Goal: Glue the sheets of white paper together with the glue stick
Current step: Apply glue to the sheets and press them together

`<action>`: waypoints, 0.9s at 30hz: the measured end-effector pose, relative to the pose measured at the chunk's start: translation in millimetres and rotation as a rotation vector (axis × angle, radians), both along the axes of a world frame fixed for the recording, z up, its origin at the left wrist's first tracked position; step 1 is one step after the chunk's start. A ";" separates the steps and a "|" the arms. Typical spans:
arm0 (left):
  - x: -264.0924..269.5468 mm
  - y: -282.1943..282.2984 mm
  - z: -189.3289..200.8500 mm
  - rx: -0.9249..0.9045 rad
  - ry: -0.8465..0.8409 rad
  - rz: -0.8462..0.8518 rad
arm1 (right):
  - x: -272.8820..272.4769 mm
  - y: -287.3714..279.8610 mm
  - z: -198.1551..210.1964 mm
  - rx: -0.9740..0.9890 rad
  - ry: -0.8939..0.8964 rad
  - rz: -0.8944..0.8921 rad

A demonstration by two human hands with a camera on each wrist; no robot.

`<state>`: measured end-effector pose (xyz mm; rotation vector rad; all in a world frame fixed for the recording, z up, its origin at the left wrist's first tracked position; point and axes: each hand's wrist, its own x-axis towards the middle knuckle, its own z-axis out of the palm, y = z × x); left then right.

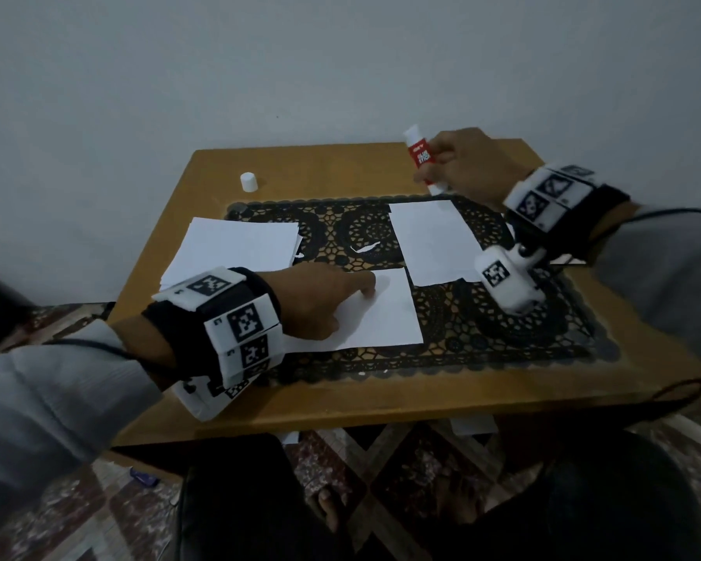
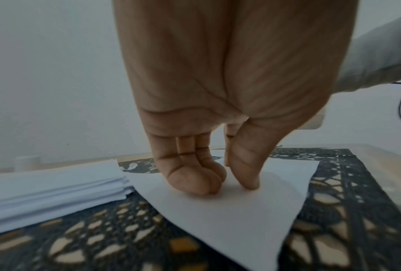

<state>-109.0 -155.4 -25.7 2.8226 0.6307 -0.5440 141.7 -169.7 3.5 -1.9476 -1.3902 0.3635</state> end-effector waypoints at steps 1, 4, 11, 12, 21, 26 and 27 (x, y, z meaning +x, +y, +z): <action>0.3 1.1 -0.4 -0.008 0.000 -0.003 | 3.7 12.5 -3.6 -0.007 -0.037 -0.029; -1.4 4.6 -3.6 -0.045 -0.018 -0.011 | 11.9 45.1 -16.6 -0.027 -0.158 -0.122; -4.8 9.5 -10.0 -0.113 -0.086 -0.005 | 26.3 79.4 -33.7 -0.132 -0.258 -0.172; -4.8 10.0 -10.6 -0.115 -0.091 -0.005 | 27.2 80.1 -34.4 -0.130 -0.255 -0.181; -8.1 11.4 -12.7 -0.118 -0.113 -0.011 | 40.9 42.8 -6.8 -0.191 -0.282 -0.223; -10.7 10.4 -15.3 -0.141 -0.138 -0.001 | 62.0 -34.2 1.4 -0.426 -0.613 -0.046; -10.5 9.5 -14.3 -0.144 -0.135 0.002 | 63.5 -49.8 -0.6 -0.494 -0.641 -0.003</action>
